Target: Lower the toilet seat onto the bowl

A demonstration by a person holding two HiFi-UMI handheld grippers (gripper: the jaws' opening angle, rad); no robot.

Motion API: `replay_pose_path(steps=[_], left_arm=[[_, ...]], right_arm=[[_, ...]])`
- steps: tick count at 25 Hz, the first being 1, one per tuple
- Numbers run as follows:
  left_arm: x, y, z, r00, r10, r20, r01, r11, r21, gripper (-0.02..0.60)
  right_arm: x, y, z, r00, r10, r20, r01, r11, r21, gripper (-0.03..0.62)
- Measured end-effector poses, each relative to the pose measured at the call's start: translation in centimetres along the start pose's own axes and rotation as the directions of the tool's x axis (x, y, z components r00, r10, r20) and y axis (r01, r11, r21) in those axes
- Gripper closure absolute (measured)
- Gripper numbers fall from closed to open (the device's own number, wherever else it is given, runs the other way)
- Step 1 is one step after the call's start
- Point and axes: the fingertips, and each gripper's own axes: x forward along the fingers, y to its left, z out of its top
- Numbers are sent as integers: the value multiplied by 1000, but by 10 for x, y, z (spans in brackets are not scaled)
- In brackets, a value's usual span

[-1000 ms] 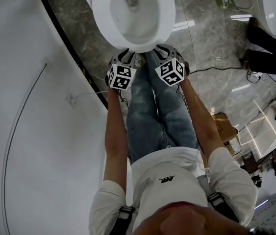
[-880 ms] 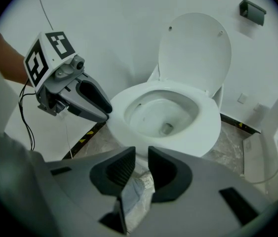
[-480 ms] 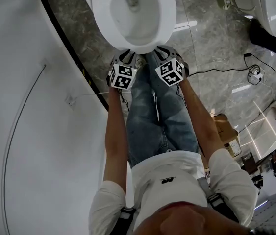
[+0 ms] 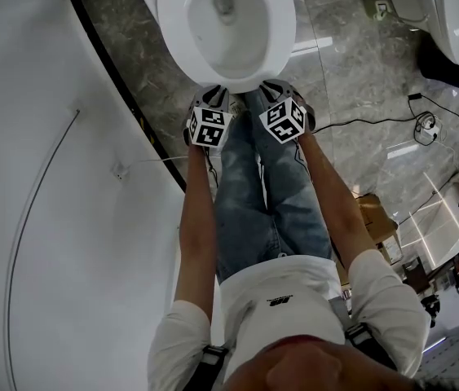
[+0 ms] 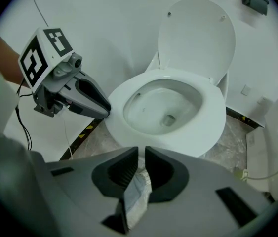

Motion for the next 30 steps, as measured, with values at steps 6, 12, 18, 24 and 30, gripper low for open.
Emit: replay_pose_path(steps=[6,12,18,24,30], left_arm=[[2,1,-2,1000,2,7,-2,1000,-26,508],[-20,0,16,995,30,92,-28,999,-21,527],[-45,0,44,982,54,180,-52,999,-14,543],[-74,7,81,957,101,272,-102,995,-10,554],[-108,7,120,923,123,364,-138,990,15,555]], right_arm=[[4,0,-2,1000,2,-15,-2,1000,4,540],[-22,-7,19,996,-49,79,48,999,22,551],[-58,-19,54,975,-88,203,82,996,40,559],[-93,-28,94,940,-113,321,98,993,61,565],[-115,-33,117,904,-134,406,102,990,98,565]])
